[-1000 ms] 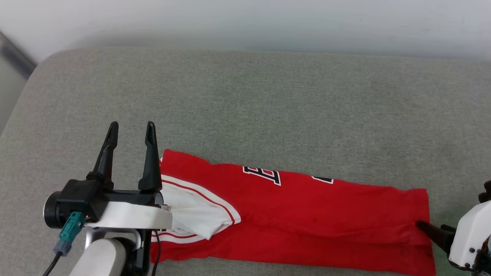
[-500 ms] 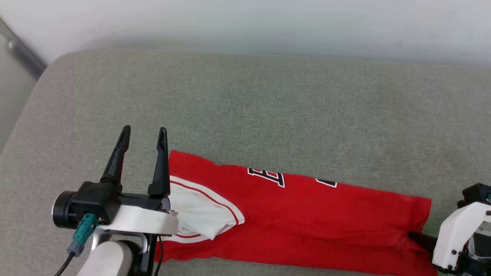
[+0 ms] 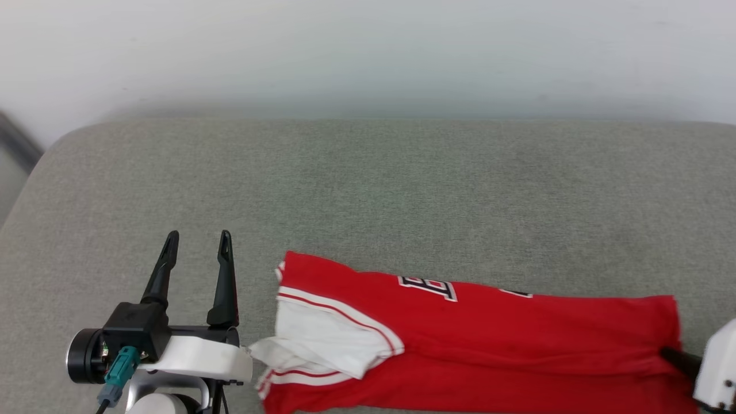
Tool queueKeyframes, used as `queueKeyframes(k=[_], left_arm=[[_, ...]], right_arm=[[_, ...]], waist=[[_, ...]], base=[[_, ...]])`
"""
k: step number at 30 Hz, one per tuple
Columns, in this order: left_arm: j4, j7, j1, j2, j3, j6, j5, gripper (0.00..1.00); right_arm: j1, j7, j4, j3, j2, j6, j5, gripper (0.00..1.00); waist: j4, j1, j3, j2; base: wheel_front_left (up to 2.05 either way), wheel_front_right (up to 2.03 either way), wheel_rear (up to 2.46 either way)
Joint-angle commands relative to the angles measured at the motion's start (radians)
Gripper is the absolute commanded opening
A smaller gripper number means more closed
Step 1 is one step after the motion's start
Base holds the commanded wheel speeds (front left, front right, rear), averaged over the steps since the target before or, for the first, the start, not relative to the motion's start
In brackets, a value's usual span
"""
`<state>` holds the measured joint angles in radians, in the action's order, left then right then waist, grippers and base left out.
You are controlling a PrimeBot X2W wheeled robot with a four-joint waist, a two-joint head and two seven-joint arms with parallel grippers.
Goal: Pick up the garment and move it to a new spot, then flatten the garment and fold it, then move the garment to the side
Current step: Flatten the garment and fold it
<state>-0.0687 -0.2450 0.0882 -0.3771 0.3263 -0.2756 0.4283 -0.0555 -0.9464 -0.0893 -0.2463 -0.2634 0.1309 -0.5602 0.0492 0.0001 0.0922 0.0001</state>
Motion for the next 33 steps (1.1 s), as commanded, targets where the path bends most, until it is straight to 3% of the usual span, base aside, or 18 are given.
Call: queueKeyframes(k=[1,9,18,22,26,33], left_arm=[[-0.009,0.002,-0.011,-0.005,0.000,-0.007,0.000,1.00],[-0.024,0.011,-0.017,-0.012,-0.001,-0.021,-0.002,1.00],[-0.024,0.011,-0.001,-0.006,0.009,-0.020,0.001,1.00],[-0.020,0.013,0.003,-0.002,0.016,-0.016,0.004,1.00],[-0.012,0.016,0.017,0.003,0.024,-0.008,0.008,1.00],[0.010,0.016,0.050,0.016,0.047,0.011,0.010,1.00]], right_arm=[[0.006,0.001,0.003,-0.034,-0.017,0.000,0.012,0.00],[-0.049,-0.032,0.008,-0.198,-0.023,0.000,0.018,0.00],[-0.148,-0.297,0.003,-0.309,0.183,0.000,-0.172,0.00],[-0.168,-0.366,-0.010,-0.311,0.210,0.000,-0.266,0.00],[-0.192,-0.369,-0.098,-0.232,0.215,0.000,-0.453,0.00],[-0.214,-0.235,-0.205,0.034,0.214,0.000,-0.670,0.00]], waist=[[-0.018,-0.0001,-0.006,-0.0001],[-0.049,-0.0001,0.002,-0.0001],[-0.046,-0.0001,0.011,-0.0001],[-0.034,-0.0001,0.013,-0.0001],[-0.020,-0.0001,0.023,-0.0001],[0.025,-0.0001,0.038,-0.0001]], base=[[0.00,0.00,0.00],[0.00,0.00,0.00],[0.00,0.00,0.00],[0.00,0.00,0.00],[0.00,0.00,0.00],[0.00,0.00,0.00]])
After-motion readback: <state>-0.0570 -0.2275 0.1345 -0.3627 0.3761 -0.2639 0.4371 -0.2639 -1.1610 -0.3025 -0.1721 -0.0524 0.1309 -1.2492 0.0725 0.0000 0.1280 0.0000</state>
